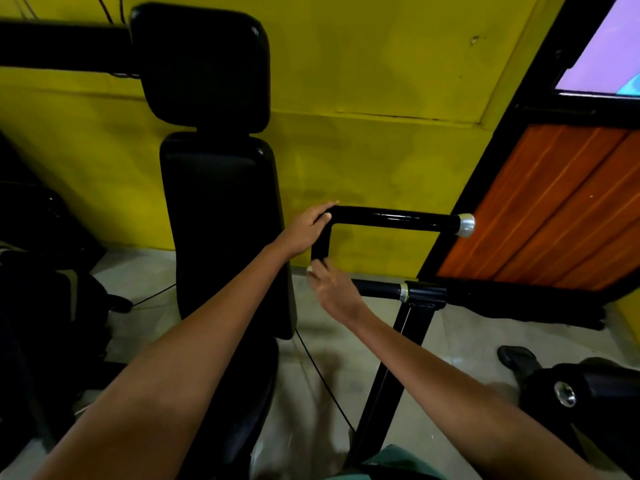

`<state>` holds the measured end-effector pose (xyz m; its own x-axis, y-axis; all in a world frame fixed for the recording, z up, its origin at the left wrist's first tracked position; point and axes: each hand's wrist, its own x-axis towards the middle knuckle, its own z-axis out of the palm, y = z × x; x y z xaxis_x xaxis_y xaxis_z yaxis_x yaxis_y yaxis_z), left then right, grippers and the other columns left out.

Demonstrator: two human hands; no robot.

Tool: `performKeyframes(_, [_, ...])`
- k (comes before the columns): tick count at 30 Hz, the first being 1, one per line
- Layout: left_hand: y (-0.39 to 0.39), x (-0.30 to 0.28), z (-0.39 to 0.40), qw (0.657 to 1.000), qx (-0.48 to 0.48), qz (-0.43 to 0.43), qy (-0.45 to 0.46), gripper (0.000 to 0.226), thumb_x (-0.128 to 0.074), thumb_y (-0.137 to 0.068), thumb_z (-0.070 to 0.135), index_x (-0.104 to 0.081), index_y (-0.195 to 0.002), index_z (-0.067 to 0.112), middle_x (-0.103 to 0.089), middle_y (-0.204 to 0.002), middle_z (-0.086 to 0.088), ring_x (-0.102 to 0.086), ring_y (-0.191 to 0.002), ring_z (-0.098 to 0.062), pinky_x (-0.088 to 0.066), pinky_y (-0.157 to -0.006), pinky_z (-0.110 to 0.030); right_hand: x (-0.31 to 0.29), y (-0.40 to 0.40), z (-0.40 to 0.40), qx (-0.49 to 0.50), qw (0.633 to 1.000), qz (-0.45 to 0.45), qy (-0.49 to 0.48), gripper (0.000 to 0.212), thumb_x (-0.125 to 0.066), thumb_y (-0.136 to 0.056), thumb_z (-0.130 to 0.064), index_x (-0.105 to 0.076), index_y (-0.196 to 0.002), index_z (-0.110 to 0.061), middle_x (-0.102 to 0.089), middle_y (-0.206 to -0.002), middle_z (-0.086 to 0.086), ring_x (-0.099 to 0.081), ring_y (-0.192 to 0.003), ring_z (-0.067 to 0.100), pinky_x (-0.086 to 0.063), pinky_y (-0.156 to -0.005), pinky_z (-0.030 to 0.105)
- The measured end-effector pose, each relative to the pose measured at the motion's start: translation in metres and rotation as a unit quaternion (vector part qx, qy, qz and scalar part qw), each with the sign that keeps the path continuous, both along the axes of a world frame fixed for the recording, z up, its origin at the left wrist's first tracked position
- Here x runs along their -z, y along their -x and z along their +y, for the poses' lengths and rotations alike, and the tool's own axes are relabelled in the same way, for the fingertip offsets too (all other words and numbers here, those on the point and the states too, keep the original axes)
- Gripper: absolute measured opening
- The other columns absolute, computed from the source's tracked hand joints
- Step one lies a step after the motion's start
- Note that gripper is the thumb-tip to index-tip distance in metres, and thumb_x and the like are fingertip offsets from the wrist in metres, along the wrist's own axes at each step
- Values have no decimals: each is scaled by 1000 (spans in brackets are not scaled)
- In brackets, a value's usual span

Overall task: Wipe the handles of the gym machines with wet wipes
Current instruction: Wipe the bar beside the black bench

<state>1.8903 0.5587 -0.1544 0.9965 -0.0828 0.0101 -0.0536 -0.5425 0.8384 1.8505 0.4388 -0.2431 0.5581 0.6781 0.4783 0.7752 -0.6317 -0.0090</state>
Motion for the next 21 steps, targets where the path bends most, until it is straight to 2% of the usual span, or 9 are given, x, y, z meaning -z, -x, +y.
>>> performKeyframes(2, [2, 4, 0, 1000, -7, -7, -7, 41, -34, -104, 23, -39, -144, 20, -33, -151, -4, -29, -139, -18, -25, -101, -18, 11, 11, -11, -27, 997, -12, 75, 22, -49, -72, -3, -70, -73, -7, -62, -87, 6, -60, -79, 23, -54, -58, 28])
performKeyframes(4, [3, 5, -2, 1000, -17, -19, -9, 40, -33, -104, 22, -38, -144, 18, -33, -151, -5, -30, -139, -19, -26, -100, -18, 16, 17, -28, -30, 995, -1, 97, 9, -65, -65, -3, -72, -70, -6, -65, -87, 7, -63, -78, 24, -55, -63, 29])
performKeyframes(6, [4, 6, -7, 999, -34, -34, -14, 39, -33, -104, 21, -41, -142, 17, -36, -149, -6, -34, -136, -20, -29, -99, -20, 16, 16, -44, 4, 999, 36, 19, 19, -81, -57, -1, -72, -74, -3, -65, -83, 10, -64, -73, 25, -55, -63, 29])
performKeyframes(8, [4, 9, -11, 997, -56, -55, -18, 39, -32, -104, 22, -42, -140, 15, -40, -146, -7, -38, -133, -22, -31, -97, -21, 9, 9, -51, 27, 994, 54, -88, 18, -74, -70, 3, -70, -87, 1, -63, -84, 13, -62, -74, 29, -55, -63, 33])
performKeyframes(10, [6, 14, -17, 994, -65, -88, -30, 38, -31, -104, 21, -41, -140, 12, -42, -143, -8, -42, -130, -24, -31, -91, -18, -6, 3, -42, 35, 988, 46, -143, 19, -62, -79, 5, -68, -96, 1, -62, -91, 16, -62, -77, 30, -54, -63, 34])
performKeyframes(13, [10, 27, -24, 988, -66, -113, -79, 44, -30, -104, 27, -30, -145, 13, -38, -142, -10, -51, -117, -28, -38, -82, -26, -7, -2, -22, 20, 994, 39, -104, 26, -71, -68, 8, -69, -92, -2, -64, -89, 15, -63, -75, 30, -53, -53, 31])
performKeyframes(16, [9, 35, -27, 981, -83, -119, -131, 49, -32, -102, 34, -25, -147, 15, -37, -135, -10, -57, -94, -32, -42, -65, -34, 13, 3, -34, -9, 999, 48, -20, 25, -64, -65, 8, -70, -88, -2, -64, -87, 10, -61, -75, 27, -52, -53, 29])
performKeyframes(18, [7, 34, -26, 977, -90, -124, -151, 49, -32, -102, 36, -26, -146, 15, -37, -135, -11, -56, -96, -33, -42, -65, -35, 18, 1, -54, -10, 998, 57, 5, 31, -72, -56, 12, -70, -84, -1, -65, -87, 9, -62, -78, 27, -52, -57, 28])
performKeyframes(21, [7, 35, -25, 969, -98, -135, -182, 49, -36, -101, 35, -28, -145, 15, -39, -131, -12, -56, -95, -33, -44, -64, -35, 14, -4, -73, 40, 995, 85, -32, 31, -75, -52, 18, -71, -78, 2, -65, -81, 13, -63, -74, 29, -55, -58, 30])
